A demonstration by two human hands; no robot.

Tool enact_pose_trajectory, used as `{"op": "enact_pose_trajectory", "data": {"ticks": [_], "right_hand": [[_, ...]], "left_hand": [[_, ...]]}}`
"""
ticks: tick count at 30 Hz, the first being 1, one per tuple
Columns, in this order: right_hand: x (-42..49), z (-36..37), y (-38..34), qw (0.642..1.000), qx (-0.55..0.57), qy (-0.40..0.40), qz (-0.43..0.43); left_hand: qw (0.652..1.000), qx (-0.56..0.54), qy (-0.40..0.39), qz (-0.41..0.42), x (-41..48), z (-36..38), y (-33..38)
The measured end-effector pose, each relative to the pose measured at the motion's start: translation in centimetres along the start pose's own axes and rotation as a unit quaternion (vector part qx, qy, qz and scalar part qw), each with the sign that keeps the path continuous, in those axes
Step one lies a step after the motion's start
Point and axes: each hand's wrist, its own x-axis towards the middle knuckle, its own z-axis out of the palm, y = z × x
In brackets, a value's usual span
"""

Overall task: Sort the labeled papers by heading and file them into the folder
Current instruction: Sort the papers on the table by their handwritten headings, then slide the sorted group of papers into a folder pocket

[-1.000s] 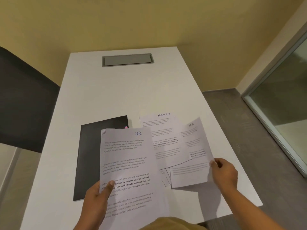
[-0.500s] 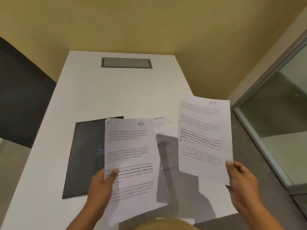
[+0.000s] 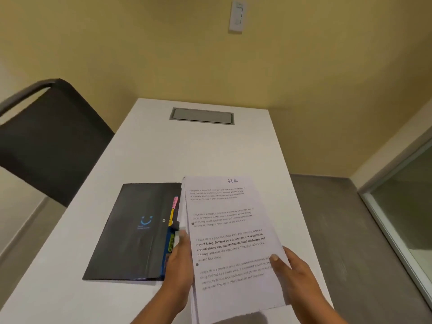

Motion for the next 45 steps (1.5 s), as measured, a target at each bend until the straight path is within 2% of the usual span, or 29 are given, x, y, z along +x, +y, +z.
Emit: {"op": "enact_pose_trajectory", "data": {"ticks": [2, 5, 10, 16, 23, 27, 33, 40, 42, 45], "right_hand": [[0.3, -0.8, -0.3, 1.000, -0.013, -0.015, -0.021], [1.1, -2.0, -0.4, 0.998, -0.045, -0.021, -0.048], [2.9, -3.0, -0.4, 0.993, -0.078, -0.056, -0.066], [3.9, -1.9, 0.2, 0.989, -0.102, -0.010, -0.106], [5.3, -1.3, 2.8, 0.977, -0.176, -0.010, -0.121], [6.4, -0.9, 3.8, 0.979, -0.186, -0.008, -0.087], [6.3, -0.4, 3.1, 0.984, -0.142, 0.011, -0.110], [6.7, 1.0, 3.9, 0.987, -0.137, 0.017, -0.081], [6.8, 0.8, 3.4, 0.988, -0.131, 0.002, -0.081], [6.7, 0.2, 2.6, 0.983, -0.151, -0.041, -0.093]], "left_hand": [[1.000, -0.021, -0.011, 0.015, -0.1, 1.0, 0.1], [0.996, 0.015, -0.023, 0.080, 0.2, 1.7, -0.2], [0.991, 0.050, -0.022, 0.119, 0.9, 2.5, -1.2], [0.976, 0.133, 0.024, 0.172, 1.5, 3.6, -2.1], [0.974, 0.180, 0.026, 0.137, 3.9, 2.1, -4.6], [0.969, 0.224, -0.003, 0.101, 5.9, 1.4, -6.4], [0.976, 0.166, -0.047, 0.132, 6.0, 1.8, -5.2], [0.979, 0.179, -0.019, 0.095, 6.9, 2.2, -5.8], [0.980, 0.174, -0.014, 0.098, 7.1, 1.9, -5.0], [0.987, 0.110, -0.029, 0.111, 7.8, 0.8, -3.8]]}}
